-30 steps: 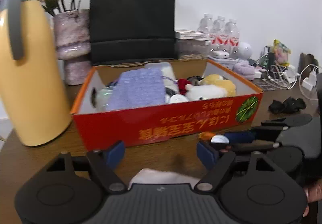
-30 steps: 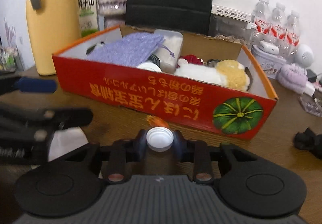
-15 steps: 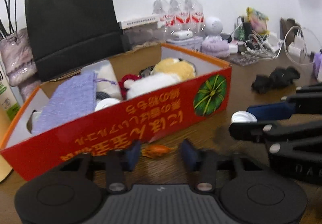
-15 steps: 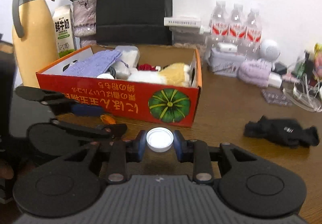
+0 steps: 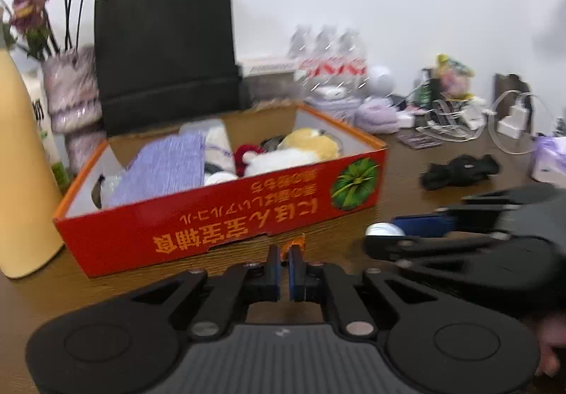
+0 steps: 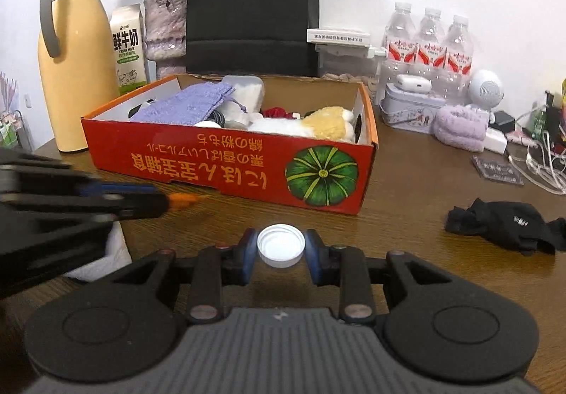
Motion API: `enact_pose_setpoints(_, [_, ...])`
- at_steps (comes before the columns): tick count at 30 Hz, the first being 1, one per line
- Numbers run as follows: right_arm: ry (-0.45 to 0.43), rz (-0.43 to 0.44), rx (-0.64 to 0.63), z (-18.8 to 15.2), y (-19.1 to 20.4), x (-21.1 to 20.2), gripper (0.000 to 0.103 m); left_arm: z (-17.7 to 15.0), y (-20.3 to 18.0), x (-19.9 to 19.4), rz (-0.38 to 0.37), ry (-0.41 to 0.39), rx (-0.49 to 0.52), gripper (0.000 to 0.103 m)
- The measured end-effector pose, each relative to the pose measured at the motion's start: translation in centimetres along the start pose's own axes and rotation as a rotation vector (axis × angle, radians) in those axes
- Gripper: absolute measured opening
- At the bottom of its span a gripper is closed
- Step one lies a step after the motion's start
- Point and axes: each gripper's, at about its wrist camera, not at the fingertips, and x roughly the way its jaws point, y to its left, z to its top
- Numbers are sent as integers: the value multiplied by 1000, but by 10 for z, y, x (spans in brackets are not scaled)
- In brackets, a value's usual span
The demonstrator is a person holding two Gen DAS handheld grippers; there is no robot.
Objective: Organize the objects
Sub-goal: 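Grasp the small orange item with the left tool while the right tool holds the lid, then carry the orange item and lid into the red box and open both tools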
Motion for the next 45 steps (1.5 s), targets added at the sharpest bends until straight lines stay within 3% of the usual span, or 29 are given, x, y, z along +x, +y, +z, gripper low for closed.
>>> enact_pose_setpoints(2, [7, 10, 27, -1, -3, 2, 30, 1, -2, -5, -9, -8, 26, 6])
enact_pose_setpoints(5, [-3, -7, 51, -2, -5, 0, 30, 1, 0, 9, 13, -11, 30, 24])
enact_pose_setpoints(6, [-3, -6, 60, -3, -6, -1, 30, 0, 0, 15, 13, -4, 30, 37])
enact_pose_setpoints(7, [2, -4, 71, -5, -8, 0, 30, -1, 0, 23, 8, 16, 34, 45])
enact_pose_setpoints(11, [31, -14, 90, -9, -15, 1, 30, -13, 3, 37, -16, 90, 25, 45])
enact_pose_setpoints(14, [39, -16, 83, -9, -14, 2, 30, -19, -1, 30, -134, 97, 36, 45])
enact_pose_setpoints(16, [49, -19, 62, -10, -10, 4, 30, -23, -10, 24, -166, 86, 71, 45])
enact_pose_setpoints(19, [53, -26, 35, -11, -5, 5, 30, -24, -14, 19, -161, 87, 65, 31])
enact_pose_setpoints(25, [33, -38, 77, -9, -16, 0, 30, -22, 2, -5, -214, 102, -69, 31])
enact_pose_setpoints(26, [30, -39, 80, -8, -18, -1, 30, -23, 5, -10, -241, 100, -107, 32])
enact_pose_setpoints(28, [28, -38, 79, -7, -19, -2, 30, -27, 2, -17, -311, 100, -142, 45])
enact_pose_setpoints(30, [28, -40, 73, -6, -20, -3, 30, -30, -10, -16, -337, 112, -127, 46])
enact_pose_setpoints(33, [35, -33, 89, -6, -27, -5, 30, -32, -33, -5, -263, 137, -53, 39])
enact_pose_setpoints(34, [39, -30, 96, -6, -29, -5, 30, -33, -38, -3, -231, 120, -36, 22])
enact_pose_setpoints(35, [41, -26, 101, -7, -31, -5, 30, -32, -41, -1, -199, 120, -25, 14])
enact_pose_setpoints(41, [57, -6, 122, -19, -27, -13, 29, -38, -23, -21, -128, 135, -126, 12])
enact_pose_setpoints(45, [25, 39, 115, -40, -7, -61, 29, -50, 1, -71, -82, 97, -235, 12])
